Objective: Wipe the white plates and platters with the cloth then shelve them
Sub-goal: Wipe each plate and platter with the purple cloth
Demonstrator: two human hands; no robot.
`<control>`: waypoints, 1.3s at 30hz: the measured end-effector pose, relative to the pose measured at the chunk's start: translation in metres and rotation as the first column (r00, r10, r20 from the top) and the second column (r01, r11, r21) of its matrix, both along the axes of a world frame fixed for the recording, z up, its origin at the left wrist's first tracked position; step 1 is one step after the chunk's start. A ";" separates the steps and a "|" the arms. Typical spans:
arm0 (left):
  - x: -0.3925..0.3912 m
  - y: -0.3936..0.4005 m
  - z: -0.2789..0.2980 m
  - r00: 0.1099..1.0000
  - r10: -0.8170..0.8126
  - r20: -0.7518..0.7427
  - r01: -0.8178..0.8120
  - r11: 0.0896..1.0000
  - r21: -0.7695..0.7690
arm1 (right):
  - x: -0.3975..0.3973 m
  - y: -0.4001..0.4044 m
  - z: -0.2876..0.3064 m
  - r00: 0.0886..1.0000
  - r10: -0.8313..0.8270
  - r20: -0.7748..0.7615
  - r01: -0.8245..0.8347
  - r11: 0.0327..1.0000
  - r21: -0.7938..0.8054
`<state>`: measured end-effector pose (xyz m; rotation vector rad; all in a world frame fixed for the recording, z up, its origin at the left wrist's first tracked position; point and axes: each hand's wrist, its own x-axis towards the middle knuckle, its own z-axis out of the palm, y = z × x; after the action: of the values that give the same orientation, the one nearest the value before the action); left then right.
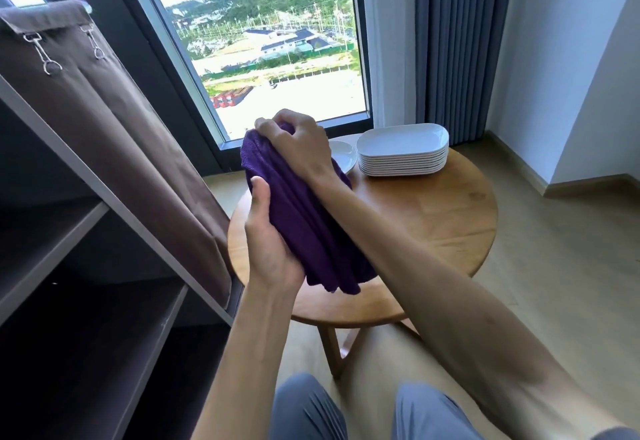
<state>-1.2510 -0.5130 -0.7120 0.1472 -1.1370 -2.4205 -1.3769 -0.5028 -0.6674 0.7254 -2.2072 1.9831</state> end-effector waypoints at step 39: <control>0.004 0.006 -0.001 0.997 -0.075 0.027 0.074 0.996 0.055 | -0.037 0.027 0.016 0.954 0.215 0.208 -0.236 0.968 0.086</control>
<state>-1.2474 -0.5065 -0.7126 0.1598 -1.1092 -2.5234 -1.4135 -0.4762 -0.6518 0.8649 -2.4636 2.1367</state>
